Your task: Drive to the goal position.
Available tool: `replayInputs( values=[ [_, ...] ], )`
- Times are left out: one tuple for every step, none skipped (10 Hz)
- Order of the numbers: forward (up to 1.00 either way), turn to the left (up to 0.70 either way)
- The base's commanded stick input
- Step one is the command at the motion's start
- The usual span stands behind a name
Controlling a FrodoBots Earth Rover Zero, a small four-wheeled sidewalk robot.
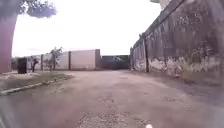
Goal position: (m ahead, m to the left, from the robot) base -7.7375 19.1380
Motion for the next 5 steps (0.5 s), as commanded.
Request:
replayInputs(
  values=[
    [0.30, 0.00],
    [0.30, 0.00],
    [0.30, 0.00],
    [0.30, 0.00],
    [0.30, 0.00]
  ],
)
